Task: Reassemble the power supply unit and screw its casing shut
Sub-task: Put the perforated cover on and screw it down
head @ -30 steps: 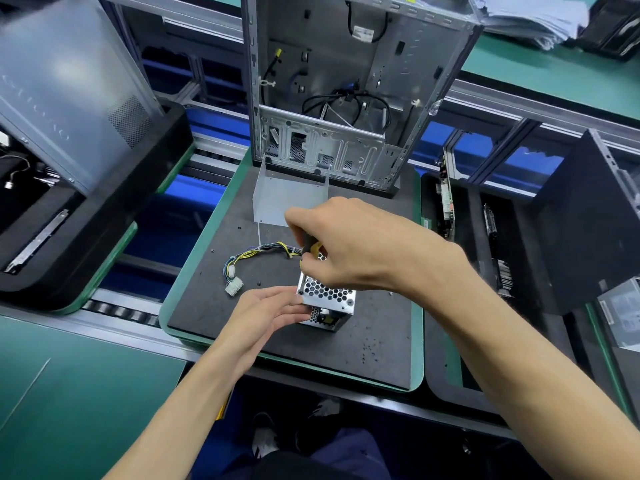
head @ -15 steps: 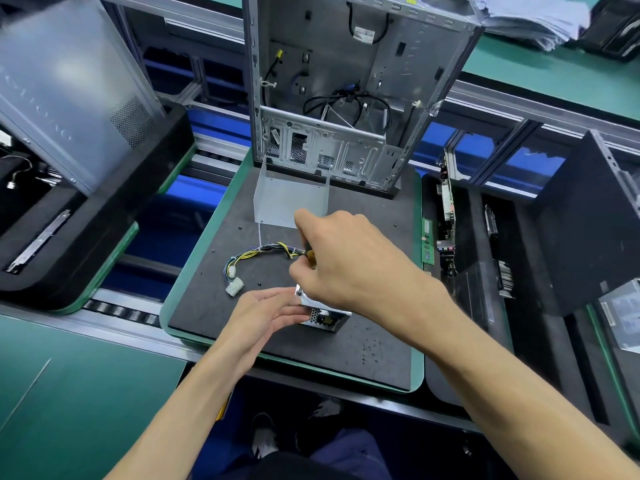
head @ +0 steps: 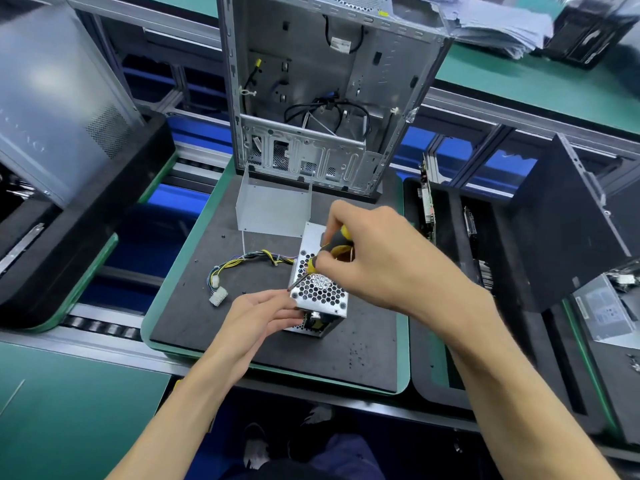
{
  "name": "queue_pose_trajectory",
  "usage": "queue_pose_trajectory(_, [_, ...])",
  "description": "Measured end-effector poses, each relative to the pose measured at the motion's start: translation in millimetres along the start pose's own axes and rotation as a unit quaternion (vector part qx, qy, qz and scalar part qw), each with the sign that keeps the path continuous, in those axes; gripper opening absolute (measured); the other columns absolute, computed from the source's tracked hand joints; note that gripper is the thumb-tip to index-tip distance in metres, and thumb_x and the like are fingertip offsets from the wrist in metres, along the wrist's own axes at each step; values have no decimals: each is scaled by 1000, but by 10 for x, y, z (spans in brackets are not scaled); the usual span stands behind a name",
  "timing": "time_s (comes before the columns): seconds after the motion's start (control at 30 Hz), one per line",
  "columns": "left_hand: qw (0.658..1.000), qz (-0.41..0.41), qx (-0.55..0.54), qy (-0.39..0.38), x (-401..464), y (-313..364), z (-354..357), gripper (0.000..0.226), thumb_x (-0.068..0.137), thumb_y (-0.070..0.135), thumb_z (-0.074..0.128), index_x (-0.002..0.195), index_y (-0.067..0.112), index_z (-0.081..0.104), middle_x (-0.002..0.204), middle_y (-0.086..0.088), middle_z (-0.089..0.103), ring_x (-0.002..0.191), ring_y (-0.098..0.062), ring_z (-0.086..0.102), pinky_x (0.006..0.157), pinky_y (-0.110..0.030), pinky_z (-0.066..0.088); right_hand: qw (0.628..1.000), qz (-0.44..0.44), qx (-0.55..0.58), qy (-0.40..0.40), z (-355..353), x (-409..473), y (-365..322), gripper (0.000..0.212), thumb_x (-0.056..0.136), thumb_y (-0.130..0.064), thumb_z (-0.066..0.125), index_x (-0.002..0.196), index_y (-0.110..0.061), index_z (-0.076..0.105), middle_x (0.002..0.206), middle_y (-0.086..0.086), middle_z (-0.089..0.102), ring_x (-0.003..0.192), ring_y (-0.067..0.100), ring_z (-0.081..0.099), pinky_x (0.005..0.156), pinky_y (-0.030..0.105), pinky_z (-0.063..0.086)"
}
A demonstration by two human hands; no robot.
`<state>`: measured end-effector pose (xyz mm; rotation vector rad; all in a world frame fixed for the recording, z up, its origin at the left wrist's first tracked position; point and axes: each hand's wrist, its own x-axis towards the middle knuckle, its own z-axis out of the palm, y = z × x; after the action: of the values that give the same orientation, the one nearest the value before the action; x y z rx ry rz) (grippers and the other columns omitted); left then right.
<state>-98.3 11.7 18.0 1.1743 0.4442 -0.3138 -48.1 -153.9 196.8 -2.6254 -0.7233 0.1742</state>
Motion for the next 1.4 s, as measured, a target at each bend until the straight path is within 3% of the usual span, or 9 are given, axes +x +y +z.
queue_pose_trajectory(0.2, [998, -2, 57, 20, -14, 56, 17, 40, 80, 16, 76, 119, 9, 68, 100, -17, 76, 89, -25, 75, 86, -38, 61, 946, 82, 313, 18, 31, -152, 538, 20, 95, -15, 71, 93, -11, 53, 78, 7, 74, 58, 29, 64, 47, 40, 56])
queue_pose_trajectory(0.33, [970, 48, 227, 73, 10, 200, 14, 39, 82, 18, 80, 114, 32, 64, 102, -4, 70, 85, -10, 68, 85, -33, 56, 857, 143, 492, 63, 388, -146, 961, 6, 102, -11, 57, 105, -8, 53, 75, 3, 64, 56, 15, 53, 43, 27, 45])
queue_pose_trajectory(0.47, [928, 171, 307, 127, 87, 523, 161, 24, 87, 19, 76, 104, 34, 68, 96, 4, 68, 79, -1, 60, 69, -10, 43, 743, 230, 616, 122, 745, -57, 1365, 25, 101, -29, 55, 119, -17, 68, 76, -4, 52, 60, 11, 40, 47, 24, 34])
queue_pose_trajectory(0.57, [905, 223, 345, 108, 216, 763, 428, 13, 89, 20, 72, 95, 31, 71, 88, 7, 70, 78, -3, 59, 68, -8, 43, 710, 282, 629, 143, 980, 53, 1613, 21, 107, -24, 53, 119, -19, 70, 80, -5, 62, 66, 9, 45, 57, 25, 38])
queue_pose_trajectory(0.7, [866, 249, 425, 82, 583, 910, 814, 10, 91, 12, 69, 89, 22, 72, 80, 11, 66, 73, 3, 56, 67, -4, 40, 744, 344, 560, 123, 1213, 288, 1821, 17, 102, -22, 60, 117, -20, 67, 95, -7, 78, 74, 4, 55, 68, 23, 42])
queue_pose_trajectory(0.8, [839, 244, 480, 78, 921, 954, 996, 10, 91, 12, 65, 89, 20, 71, 80, 12, 64, 69, 4, 57, 67, -9, 43, 760, 361, 525, 127, 1348, 501, 1947, 13, 94, -17, 69, 106, -15, 72, 82, -9, 76, 65, 0, 57, 56, 11, 41])
queue_pose_trajectory(0.93, [809, 224, 540, 62, 1307, 1003, 1108, 11, 91, 13, 63, 91, 21, 70, 83, 12, 64, 80, -4, 59, 74, -25, 47, 842, 357, 389, 112, 1503, 778, 2121, 8, 93, -20, 72, 99, -18, 66, 93, -3, 71, 75, 5, 61, 58, 10, 40])
queue_pose_trajectory(1.2, [819, 179, 538, 89, 1571, 973, 1012, 18, 93, 9, 60, 89, 25, 69, 84, 10, 67, 83, -8, 63, 74, -22, 48, 936, 304, 169, 60, 1668, 1047, 2309, 18, 95, -30, 65, 101, -20, 51, 96, -2, 64, 88, 23, 58, 67, 34, 35])
queue_pose_trajectory(1.4, [848, 194, 473, 138, 1413, 1014, 842, 20, 99, 14, 58, 92, 28, 71, 91, 16, 69, 86, 4, 61, 73, -4, 41, 935, 288, 181, 96, 1502, 945, 2239, 37, 98, -50, 61, 116, -20, 50, 106, -2, 60, 95, 21, 58, 74, 39, 48])
